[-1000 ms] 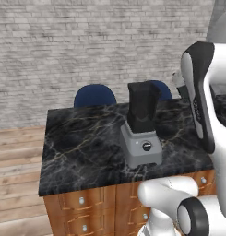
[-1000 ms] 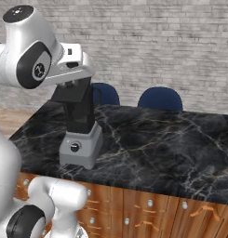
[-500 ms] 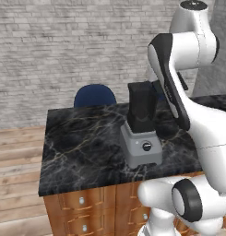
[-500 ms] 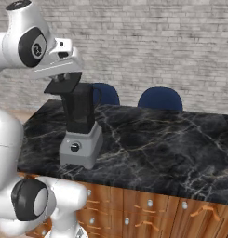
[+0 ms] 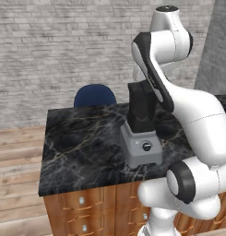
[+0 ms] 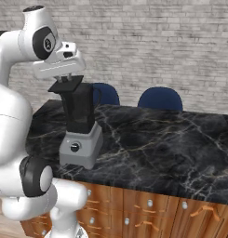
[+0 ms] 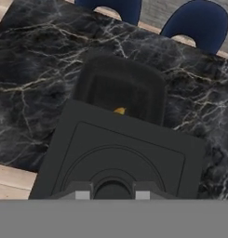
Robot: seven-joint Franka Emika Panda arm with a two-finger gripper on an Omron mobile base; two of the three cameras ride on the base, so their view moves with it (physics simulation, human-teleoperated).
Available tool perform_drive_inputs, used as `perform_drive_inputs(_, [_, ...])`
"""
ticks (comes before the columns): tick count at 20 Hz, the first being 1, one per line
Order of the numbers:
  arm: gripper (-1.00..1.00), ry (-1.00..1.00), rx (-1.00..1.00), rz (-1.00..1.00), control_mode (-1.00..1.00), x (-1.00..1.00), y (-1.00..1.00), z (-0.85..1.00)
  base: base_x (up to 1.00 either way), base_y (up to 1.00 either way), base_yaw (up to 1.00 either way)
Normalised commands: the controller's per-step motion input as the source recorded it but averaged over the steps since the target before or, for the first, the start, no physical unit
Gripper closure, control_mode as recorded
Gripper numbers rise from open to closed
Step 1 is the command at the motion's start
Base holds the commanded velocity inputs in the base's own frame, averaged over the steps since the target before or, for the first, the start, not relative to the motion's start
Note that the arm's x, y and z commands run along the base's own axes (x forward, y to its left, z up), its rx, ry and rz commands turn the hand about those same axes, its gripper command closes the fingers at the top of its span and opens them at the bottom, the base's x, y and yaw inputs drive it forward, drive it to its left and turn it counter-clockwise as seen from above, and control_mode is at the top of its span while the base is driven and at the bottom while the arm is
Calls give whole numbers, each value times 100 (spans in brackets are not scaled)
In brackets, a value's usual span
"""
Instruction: Open the blender lid, put the pear in the blender, close the lid, and start the blender.
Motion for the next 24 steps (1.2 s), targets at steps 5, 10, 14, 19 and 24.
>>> perform_drive_inputs(5, [100, 0, 4, 1, -100, 34, 0, -20, 0, 0, 0])
perform_drive_inputs(10, [100, 0, 6, 1, -100, 31, 0, -8, 0, 0, 0])
perform_drive_inputs(14, [100, 0, 7, 2, -100, 31, 0, -3, 0, 0, 0])
perform_drive_inputs(19, [100, 0, 6, 1, -100, 29, 0, -7, 0, 0, 0])
perform_drive_inputs(24, [100, 0, 3, 0, -100, 18, 0, -18, 0, 0, 0])
